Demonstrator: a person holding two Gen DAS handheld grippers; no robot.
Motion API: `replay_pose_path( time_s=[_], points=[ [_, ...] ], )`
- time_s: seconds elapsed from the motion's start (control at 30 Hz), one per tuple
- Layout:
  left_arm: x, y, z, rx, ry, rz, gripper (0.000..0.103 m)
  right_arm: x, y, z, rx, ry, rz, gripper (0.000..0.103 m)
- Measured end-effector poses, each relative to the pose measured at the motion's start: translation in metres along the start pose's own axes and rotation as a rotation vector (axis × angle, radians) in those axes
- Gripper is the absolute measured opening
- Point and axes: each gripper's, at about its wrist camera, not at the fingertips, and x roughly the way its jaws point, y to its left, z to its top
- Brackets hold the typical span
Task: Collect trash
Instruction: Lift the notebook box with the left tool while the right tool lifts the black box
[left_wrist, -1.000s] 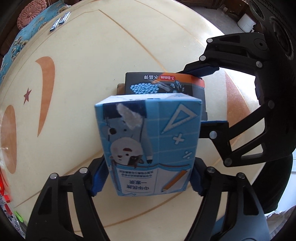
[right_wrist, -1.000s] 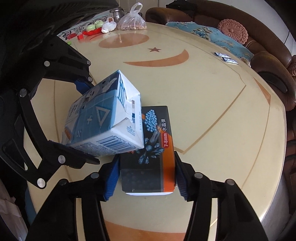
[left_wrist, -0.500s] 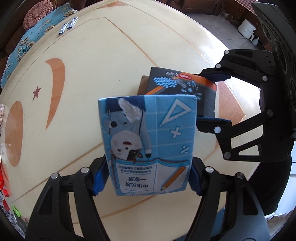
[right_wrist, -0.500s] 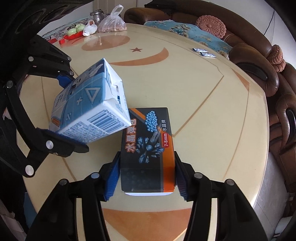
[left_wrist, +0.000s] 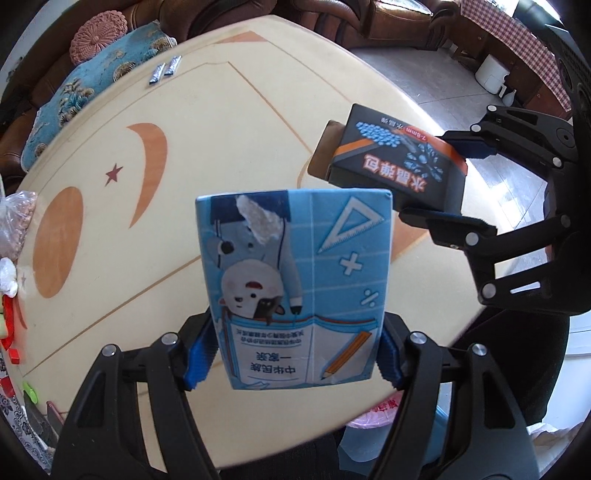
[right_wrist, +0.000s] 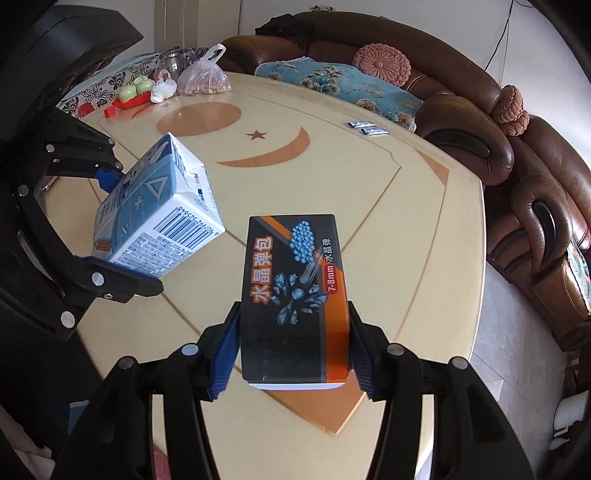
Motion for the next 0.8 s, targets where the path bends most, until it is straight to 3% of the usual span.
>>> replay_pose_path(
  time_s=[0.37,0.8],
  points=[
    [-0.061,-0.024,-0.04,-0.019,-0.087,0.032,0.069,-0.09,0.033,-0.01,0.032,-0.07,-0.022,0.052],
    [-0.086,-0.047,-0.094,-0.021,-0.132,0.018,0.069,-0.156,0.083,-0.048,0.038,-0.095,-0.033,0.052]
  ],
)
